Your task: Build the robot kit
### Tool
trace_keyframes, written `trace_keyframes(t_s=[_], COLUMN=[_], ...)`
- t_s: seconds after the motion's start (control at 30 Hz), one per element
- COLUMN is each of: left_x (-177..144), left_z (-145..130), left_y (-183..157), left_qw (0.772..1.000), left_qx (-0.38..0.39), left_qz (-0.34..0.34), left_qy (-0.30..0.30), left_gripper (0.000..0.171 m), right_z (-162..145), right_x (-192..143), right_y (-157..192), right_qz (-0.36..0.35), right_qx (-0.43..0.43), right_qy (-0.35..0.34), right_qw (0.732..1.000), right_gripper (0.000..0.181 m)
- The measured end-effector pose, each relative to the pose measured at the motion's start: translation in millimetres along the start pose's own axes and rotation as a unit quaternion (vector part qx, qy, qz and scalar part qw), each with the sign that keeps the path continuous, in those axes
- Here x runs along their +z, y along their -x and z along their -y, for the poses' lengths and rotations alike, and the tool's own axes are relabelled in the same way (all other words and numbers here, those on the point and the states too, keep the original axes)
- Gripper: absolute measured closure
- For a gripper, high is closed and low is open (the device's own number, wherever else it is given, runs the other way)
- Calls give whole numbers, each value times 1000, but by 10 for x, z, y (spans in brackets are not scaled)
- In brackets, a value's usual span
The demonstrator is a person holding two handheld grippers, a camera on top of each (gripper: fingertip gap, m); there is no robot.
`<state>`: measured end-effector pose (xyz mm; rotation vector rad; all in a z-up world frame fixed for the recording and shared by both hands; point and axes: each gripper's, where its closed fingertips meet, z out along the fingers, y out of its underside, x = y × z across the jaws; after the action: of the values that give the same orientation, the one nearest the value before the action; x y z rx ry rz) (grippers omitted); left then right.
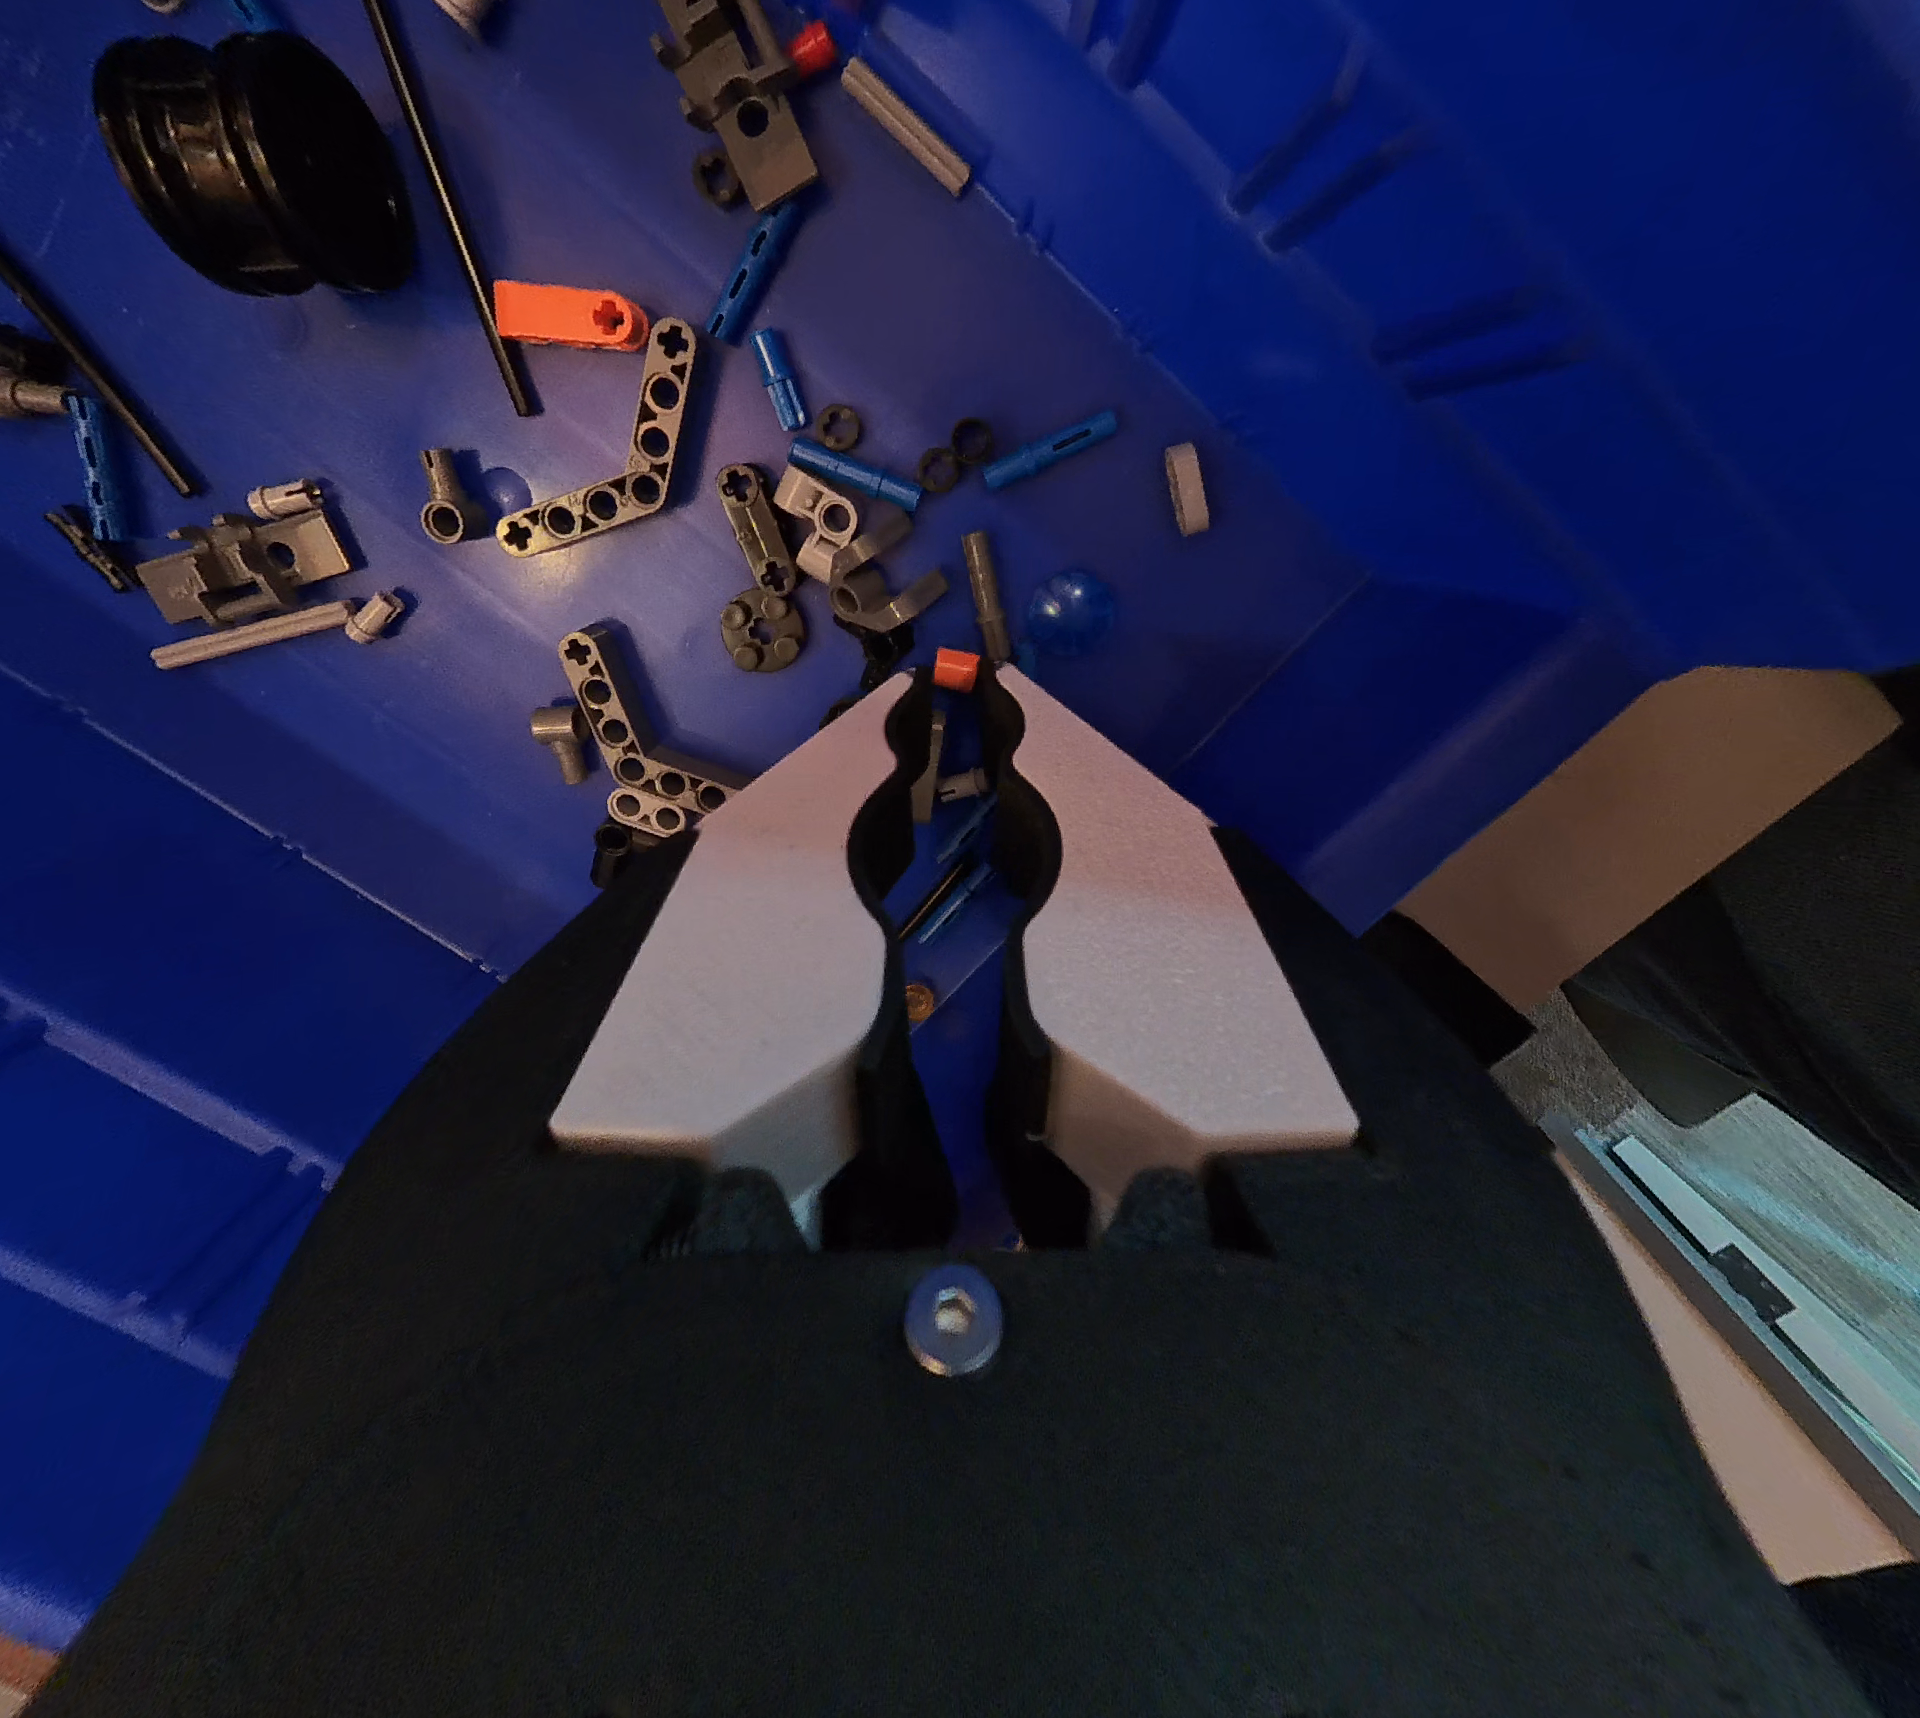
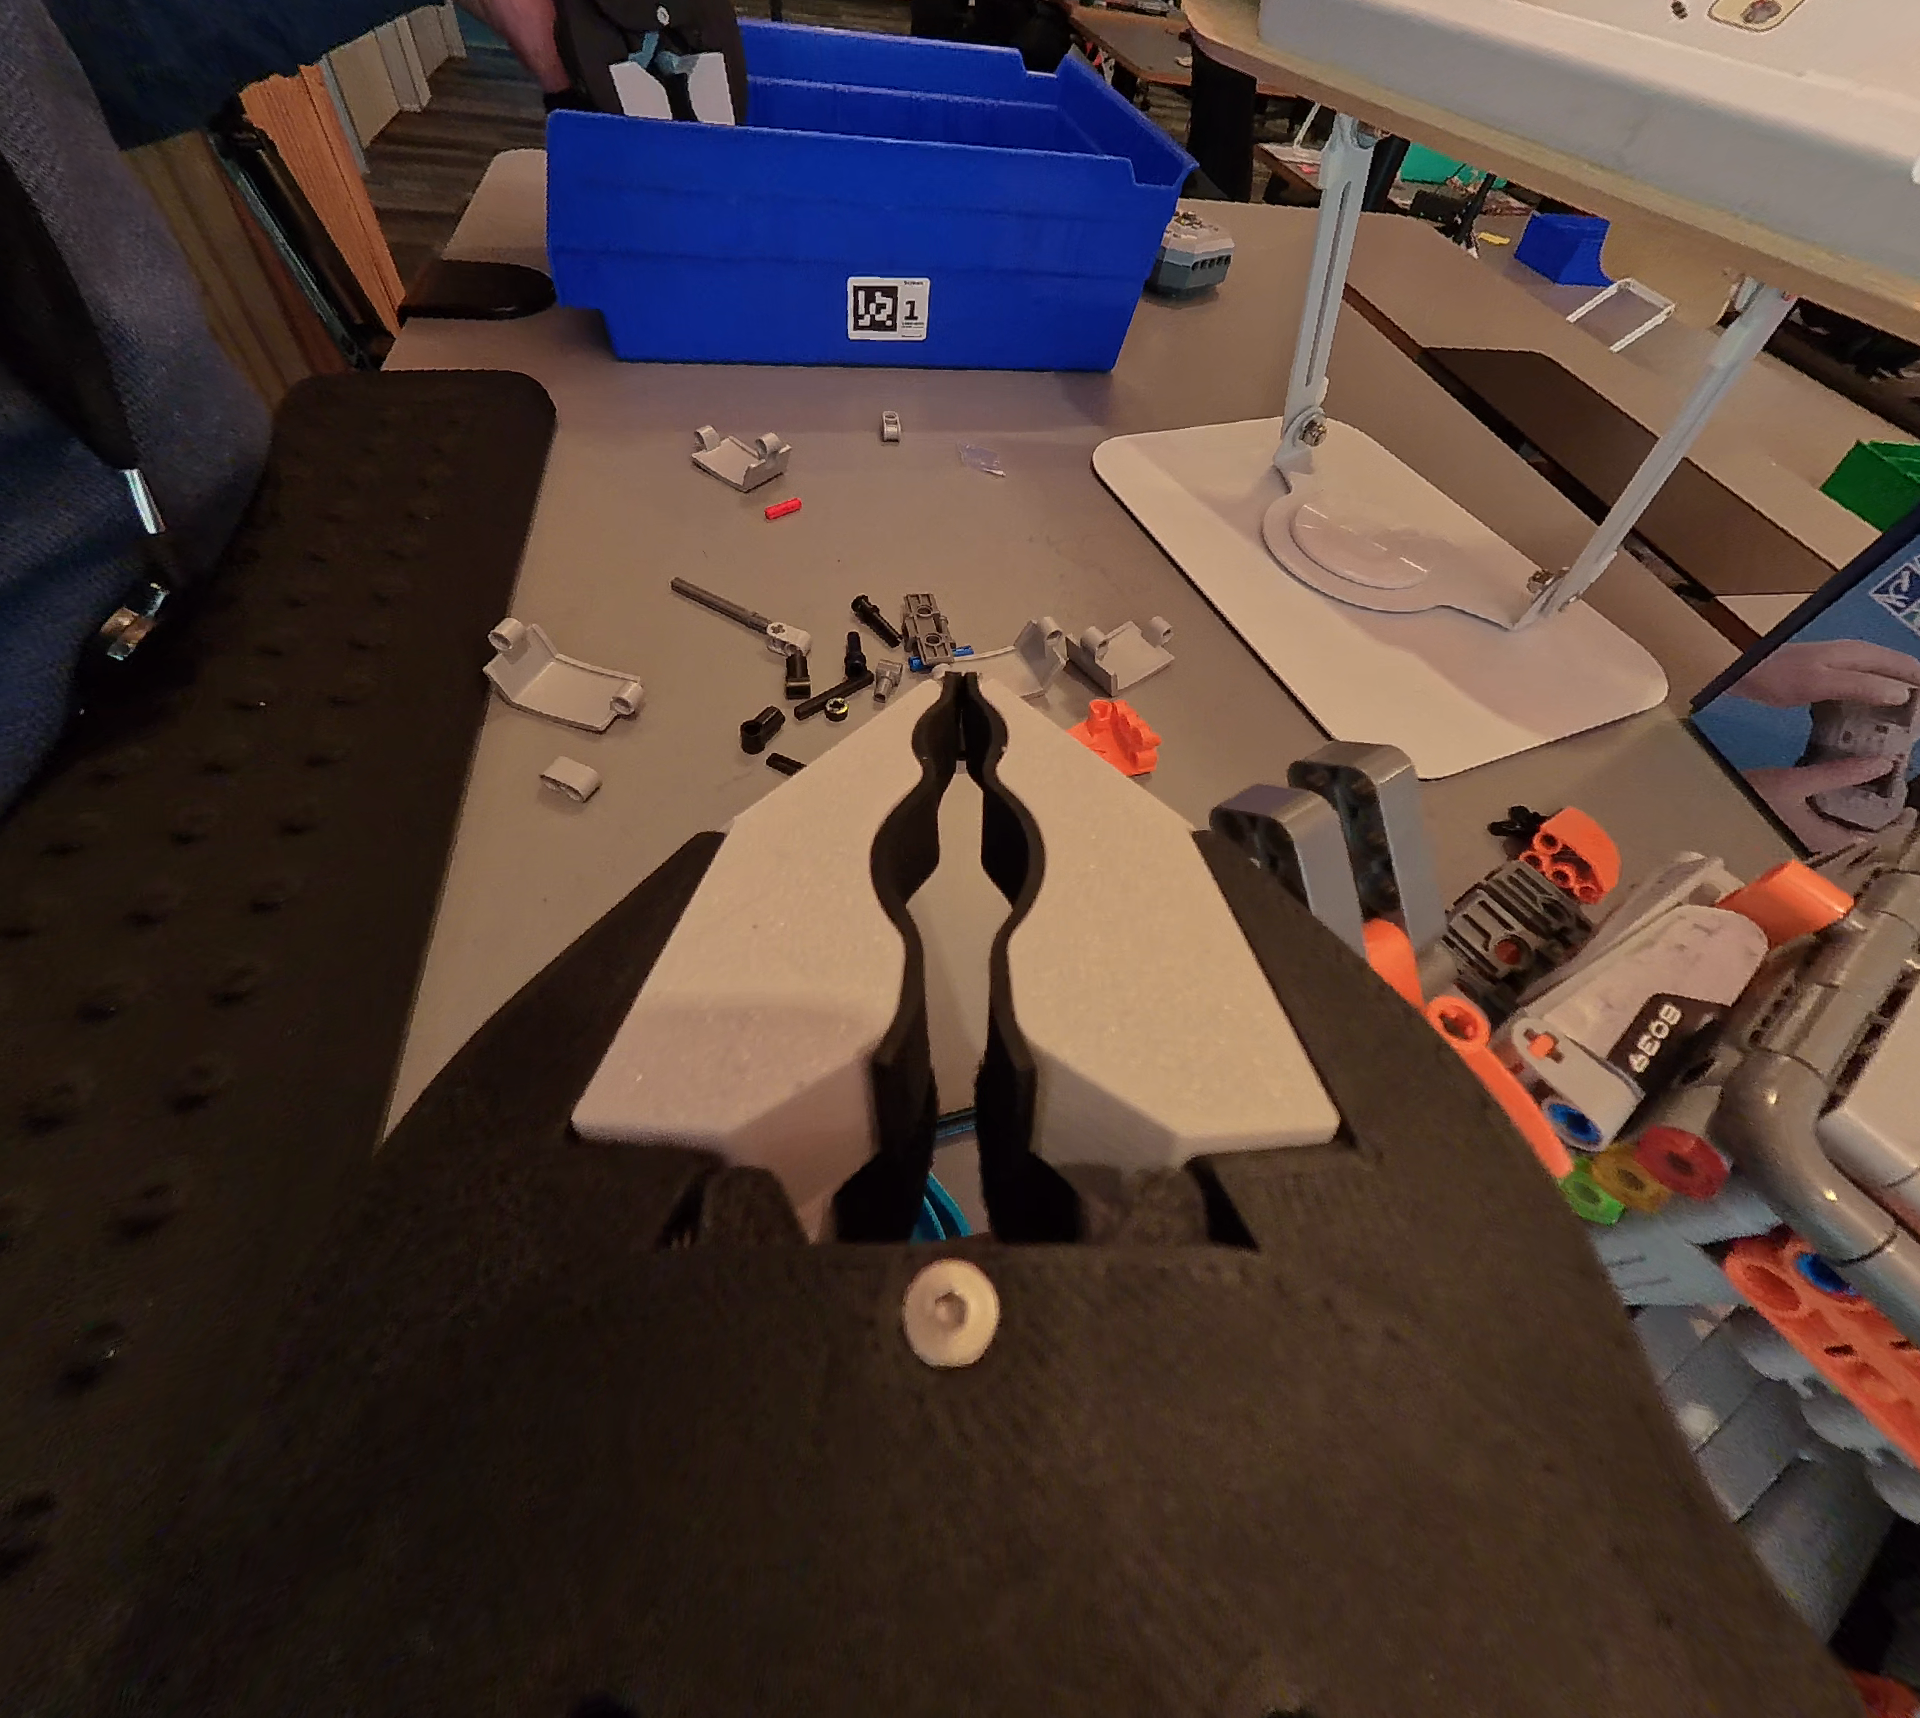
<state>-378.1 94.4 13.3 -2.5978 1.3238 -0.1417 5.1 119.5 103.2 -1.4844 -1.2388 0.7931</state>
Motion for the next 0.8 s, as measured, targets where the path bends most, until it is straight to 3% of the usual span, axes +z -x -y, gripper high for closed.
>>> trace_keyframes(t_s=[0.17,0.37,0.5,0.6,0.7,0.8], left_x=[-74,-497,-875,-1025,-888,-535], left_z=[30,256,708,1226,1733,2113], left_y=[17,59,-118,-506,-970,-1291], left_qw=[1000,996,988,977,967,964], left_qx=[-7,-7,24,70,118,145], left_qz=[5,40,46,1,-46,-67], left_qy=[-26,-78,-143,-200,-222,-213], left_gripper=[165,166,166,166,166,166], right_z=[-13,23,42,51,58,58], right_x=[13,13,20,22,23,13], right_y=[0,25,41,43,44,37], right_qz=[2,4,4,2,3,-1], right_qx=[1,-4,-9,-10,-9,-9], right_qy=[3,-2,-3,-2,-3,-2], right_qw=[1000,1000,1000,1000,1000,1000], right_gripper=[181,181,181,181,181,181])
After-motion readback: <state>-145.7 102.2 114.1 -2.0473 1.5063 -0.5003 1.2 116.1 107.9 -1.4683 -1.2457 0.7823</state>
